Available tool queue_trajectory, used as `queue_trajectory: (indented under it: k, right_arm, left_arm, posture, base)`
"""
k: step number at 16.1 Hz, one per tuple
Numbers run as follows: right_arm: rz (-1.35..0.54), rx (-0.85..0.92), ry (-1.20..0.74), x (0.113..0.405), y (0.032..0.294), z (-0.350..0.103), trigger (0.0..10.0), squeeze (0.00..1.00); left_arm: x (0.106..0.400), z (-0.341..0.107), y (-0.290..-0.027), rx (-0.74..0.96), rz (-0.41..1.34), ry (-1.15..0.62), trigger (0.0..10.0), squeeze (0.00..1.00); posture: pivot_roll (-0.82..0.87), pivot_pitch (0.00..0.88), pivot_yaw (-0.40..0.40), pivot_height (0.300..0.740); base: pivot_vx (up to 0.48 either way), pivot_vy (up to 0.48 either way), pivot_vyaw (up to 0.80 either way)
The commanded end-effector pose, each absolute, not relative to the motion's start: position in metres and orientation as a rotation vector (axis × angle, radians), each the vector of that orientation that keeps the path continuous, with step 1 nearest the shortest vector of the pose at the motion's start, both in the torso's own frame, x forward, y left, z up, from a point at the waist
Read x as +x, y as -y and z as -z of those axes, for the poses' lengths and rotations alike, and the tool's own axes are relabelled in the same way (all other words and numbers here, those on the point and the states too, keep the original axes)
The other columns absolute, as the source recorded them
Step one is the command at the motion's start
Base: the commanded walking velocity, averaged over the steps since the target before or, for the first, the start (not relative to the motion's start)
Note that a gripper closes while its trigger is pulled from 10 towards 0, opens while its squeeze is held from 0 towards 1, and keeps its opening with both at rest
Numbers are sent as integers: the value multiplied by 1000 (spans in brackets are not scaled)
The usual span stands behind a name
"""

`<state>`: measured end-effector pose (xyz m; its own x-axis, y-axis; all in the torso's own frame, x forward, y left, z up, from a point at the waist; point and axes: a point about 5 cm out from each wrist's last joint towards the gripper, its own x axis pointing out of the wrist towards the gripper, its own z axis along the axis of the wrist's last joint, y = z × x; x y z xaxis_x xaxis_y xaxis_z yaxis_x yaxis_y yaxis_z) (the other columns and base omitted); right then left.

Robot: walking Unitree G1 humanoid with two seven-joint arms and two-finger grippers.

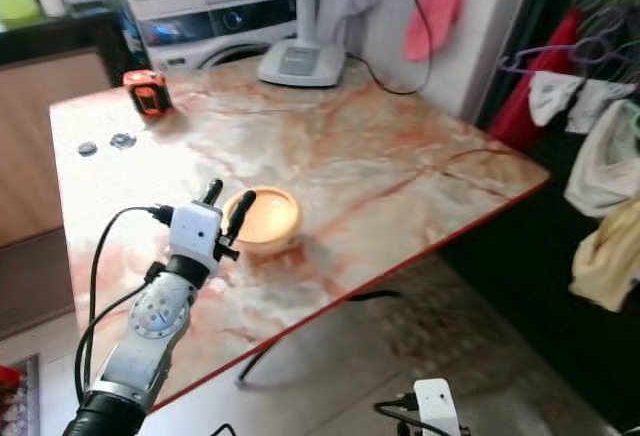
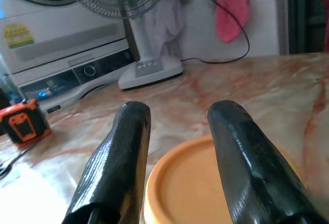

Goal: Restocking fridge

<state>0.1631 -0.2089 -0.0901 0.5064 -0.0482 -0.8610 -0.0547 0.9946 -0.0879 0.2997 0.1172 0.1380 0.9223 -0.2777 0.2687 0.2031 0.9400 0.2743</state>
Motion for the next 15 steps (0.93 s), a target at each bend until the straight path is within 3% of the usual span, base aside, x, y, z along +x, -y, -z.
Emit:
queue_trajectory:
  k: [1, 4, 5, 6, 7, 8, 15]
  right_arm:
    - [-20, -93, -1034, 165, 201, 91, 10000, 0]
    - [-23, -98, -1034, 165, 201, 91, 10000, 0]
    - [-25, -100, -1035, 165, 201, 91, 10000, 0]
    - [-25, -101, -1035, 165, 201, 90, 10000, 0]
    - [-26, -101, -1035, 165, 201, 90, 10000, 0]
    - [-26, -102, -1034, 165, 201, 90, 10000, 0]
    - [-30, -111, -1034, 166, 202, 90, 10000, 0]
  left_arm:
    - [299, -138, -122, 236, 241, 295, 10000, 0]
    - [308, -138, -127, -23, 195, 199, 10000, 0]
    - [315, -136, -131, -234, 158, 138, 10000, 0]
    - [317, -136, -132, -282, 154, 120, 10000, 239]
    - [318, -136, -134, -301, 138, 125, 10000, 239]
    - [322, -135, -138, -346, 122, 109, 10000, 1000]
    - [340, -133, -160, -508, 108, 42, 10000, 1000]
  posture:
    - [-86, 0, -13, 740]
    - [-84, 0, -15, 740]
    - [-84, 0, -17, 740]
    - [-84, 0, -17, 740]
    - [-84, 0, -17, 740]
    - [-85, 0, -18, 740]
    - [-86, 0, -28, 740]
  base:
    - [0, 0, 0]
    - [0, 0, 0]
    - [0, 0, 0]
    - [0, 0, 0]
    - [0, 0, 0]
    - [0, 0, 0]
    - [0, 0, 0]
